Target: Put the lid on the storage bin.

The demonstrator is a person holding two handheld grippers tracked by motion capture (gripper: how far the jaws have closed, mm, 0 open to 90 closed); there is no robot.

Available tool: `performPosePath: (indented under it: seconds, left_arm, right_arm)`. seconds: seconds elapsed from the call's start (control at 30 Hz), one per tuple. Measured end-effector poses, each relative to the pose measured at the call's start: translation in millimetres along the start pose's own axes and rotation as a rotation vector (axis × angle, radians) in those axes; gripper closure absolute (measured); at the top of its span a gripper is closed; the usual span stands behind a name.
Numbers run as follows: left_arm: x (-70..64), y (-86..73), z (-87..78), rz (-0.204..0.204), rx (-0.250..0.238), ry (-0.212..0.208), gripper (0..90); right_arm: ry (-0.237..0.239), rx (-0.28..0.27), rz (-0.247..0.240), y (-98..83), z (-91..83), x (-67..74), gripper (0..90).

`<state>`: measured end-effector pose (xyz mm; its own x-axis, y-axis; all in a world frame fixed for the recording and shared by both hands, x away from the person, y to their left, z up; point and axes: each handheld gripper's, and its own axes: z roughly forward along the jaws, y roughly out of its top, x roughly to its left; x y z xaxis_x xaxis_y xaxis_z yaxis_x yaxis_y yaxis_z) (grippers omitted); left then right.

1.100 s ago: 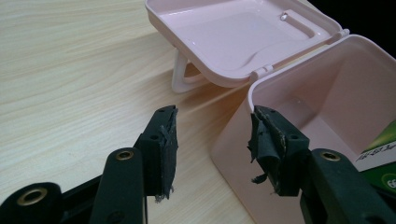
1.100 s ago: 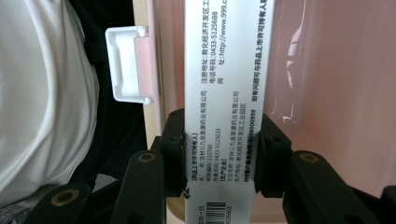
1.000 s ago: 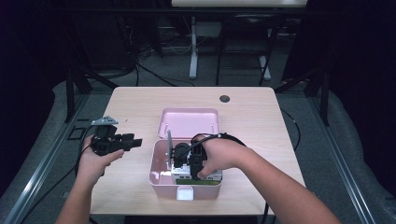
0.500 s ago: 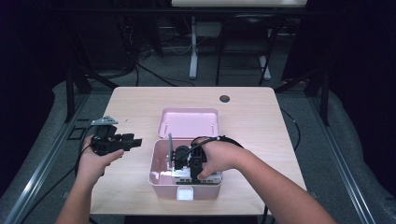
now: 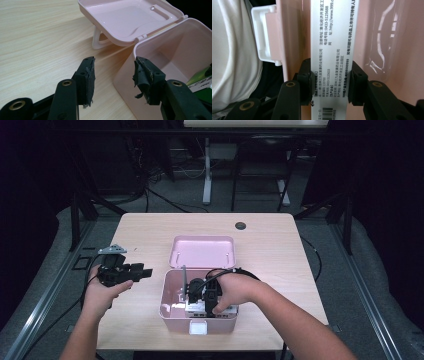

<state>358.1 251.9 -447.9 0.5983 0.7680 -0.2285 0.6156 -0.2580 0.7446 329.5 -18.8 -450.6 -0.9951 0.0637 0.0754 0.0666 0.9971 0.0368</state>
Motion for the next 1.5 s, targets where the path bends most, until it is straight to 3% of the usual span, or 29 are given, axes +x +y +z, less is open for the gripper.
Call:
performPosePath:
  seconds: [1.5]
  left_arm:
    - [-0.3, -0.1, 0.1, 0.001, 0.001, -0.001, 50.8]
  right_arm:
    - [0.002, 0.005, -0.017, -2.0, 21.7, -2.0, 61.6]
